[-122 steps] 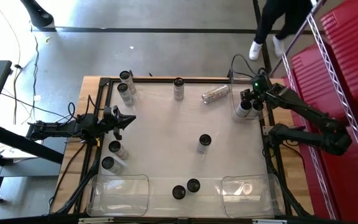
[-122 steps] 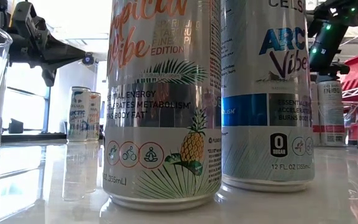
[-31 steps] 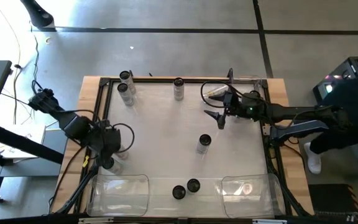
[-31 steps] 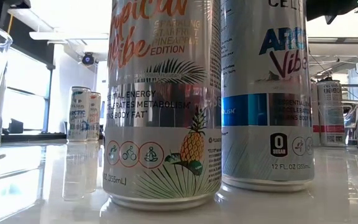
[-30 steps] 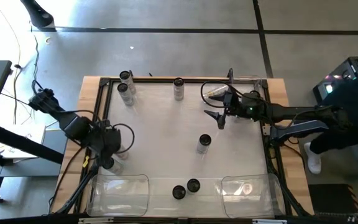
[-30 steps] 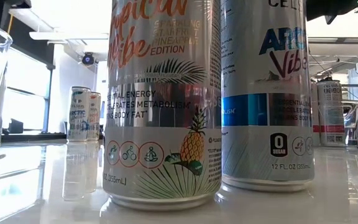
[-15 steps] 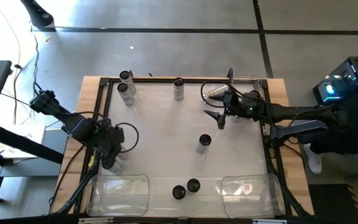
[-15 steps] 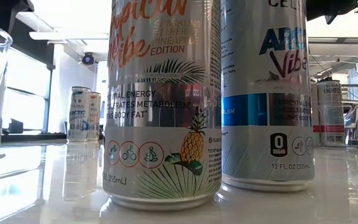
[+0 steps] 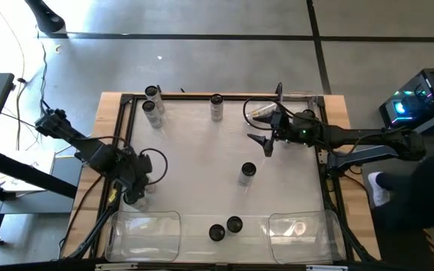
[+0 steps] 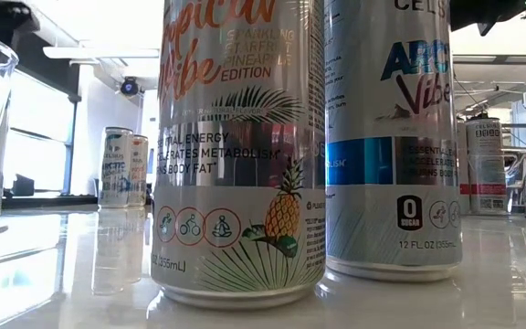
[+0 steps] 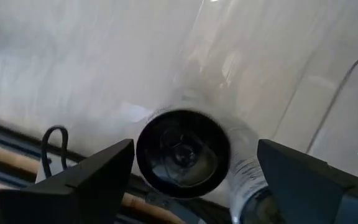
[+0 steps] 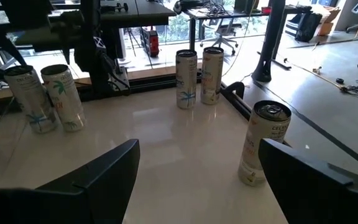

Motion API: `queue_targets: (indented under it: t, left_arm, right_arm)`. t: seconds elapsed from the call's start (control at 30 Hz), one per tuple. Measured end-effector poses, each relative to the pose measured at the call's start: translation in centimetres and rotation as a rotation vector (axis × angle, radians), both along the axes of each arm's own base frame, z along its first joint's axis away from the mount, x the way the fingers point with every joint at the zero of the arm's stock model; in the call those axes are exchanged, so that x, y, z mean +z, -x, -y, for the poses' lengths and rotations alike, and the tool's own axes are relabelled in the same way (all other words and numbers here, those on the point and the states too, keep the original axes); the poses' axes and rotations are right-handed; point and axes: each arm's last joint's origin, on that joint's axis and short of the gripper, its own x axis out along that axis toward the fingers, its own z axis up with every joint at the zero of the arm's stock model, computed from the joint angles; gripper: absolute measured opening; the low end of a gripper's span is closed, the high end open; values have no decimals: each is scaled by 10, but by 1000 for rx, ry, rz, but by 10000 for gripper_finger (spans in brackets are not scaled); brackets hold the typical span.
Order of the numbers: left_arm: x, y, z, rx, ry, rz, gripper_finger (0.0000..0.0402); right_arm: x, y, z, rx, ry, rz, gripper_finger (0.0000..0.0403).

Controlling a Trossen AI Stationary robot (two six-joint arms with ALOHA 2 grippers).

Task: Sort soda cans
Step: Put the white-pink soda can into the top transparent bin

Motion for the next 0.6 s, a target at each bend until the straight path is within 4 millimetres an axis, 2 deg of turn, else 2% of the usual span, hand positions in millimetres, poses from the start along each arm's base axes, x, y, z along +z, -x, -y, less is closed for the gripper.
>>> queue_targets:
  t: [0.13,0.6]
  left_arm:
    - [-8,1,-2,20,-10,-25,338]
    - [-13,1,-3,15,-41,-16,337]
  right_arm:
    - [0,0,0,2,0,0,325]
    - [-1,0,0,2,-2,-8,325]
